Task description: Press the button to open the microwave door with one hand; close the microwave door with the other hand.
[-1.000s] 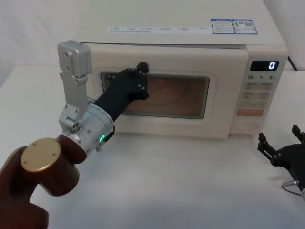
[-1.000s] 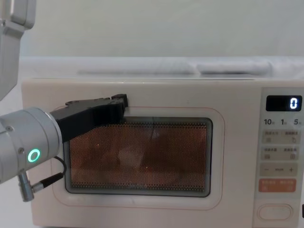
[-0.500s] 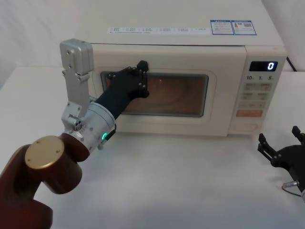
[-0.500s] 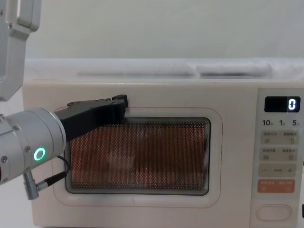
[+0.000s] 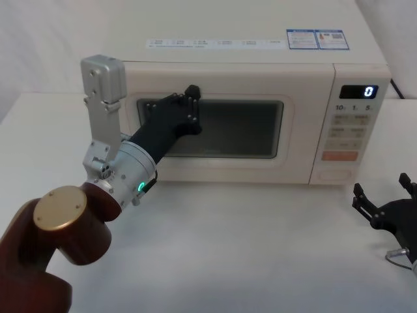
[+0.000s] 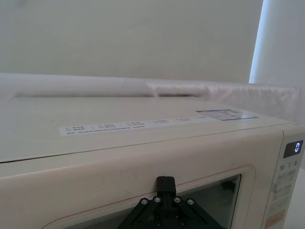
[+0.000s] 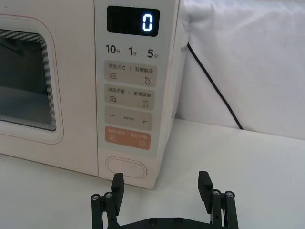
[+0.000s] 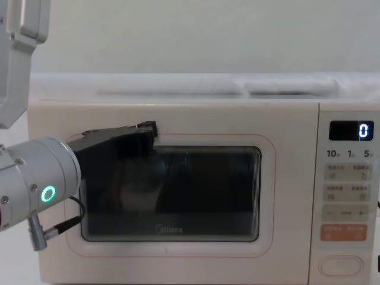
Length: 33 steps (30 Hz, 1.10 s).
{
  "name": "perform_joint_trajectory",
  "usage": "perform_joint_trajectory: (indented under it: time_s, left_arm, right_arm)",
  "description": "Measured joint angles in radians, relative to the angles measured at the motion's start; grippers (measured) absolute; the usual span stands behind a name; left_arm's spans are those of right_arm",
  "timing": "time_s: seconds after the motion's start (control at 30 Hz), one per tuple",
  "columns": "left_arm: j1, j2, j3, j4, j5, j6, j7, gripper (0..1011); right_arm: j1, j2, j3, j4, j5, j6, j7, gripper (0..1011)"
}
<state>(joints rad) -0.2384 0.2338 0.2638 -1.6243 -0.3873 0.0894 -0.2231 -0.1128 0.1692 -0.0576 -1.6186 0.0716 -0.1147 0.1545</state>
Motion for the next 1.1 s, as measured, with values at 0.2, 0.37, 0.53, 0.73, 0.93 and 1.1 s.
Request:
perform_joint_trajectory:
  time_s: [0.2,0.37,0.53,0.73,0.93,1.1]
  left_arm:
    - [0.003,-0.002,-0.007,-0.004,-0.010,0.002,-0.005,0]
    - [0.016,0.005,-0.017,-0.035,-0.024,0.011,-0.004,0]
    - [0.038,0.015,-0.023,-0.083,-0.037,0.024,0.002,0]
    - [0.066,0.023,-0.026,-0.129,-0.048,0.031,0.011,0]
    - [0.111,0.033,-0.027,-0.176,-0.038,0.029,0.033,0]
    - [0.157,0.035,-0.034,-0.195,0.012,-0.001,0.068,100]
  right_arm:
    - [0.000,0.000,0.000,0.000,0.000,0.000,0.000,1002]
    - [0.000,0.000,0.000,0.000,0.000,0.000,0.000,1002]
    - [0.000,0.000,0.000,0.000,0.000,0.000,0.000,1002]
    - [0.000,0.000,0.000,0.000,0.000,0.000,0.000,1002]
    - [0.000,0.000,0.000,0.000,0.000,0.000,0.000,1002]
    - [0.000,0.000,0.000,0.000,0.000,0.000,0.000,1002]
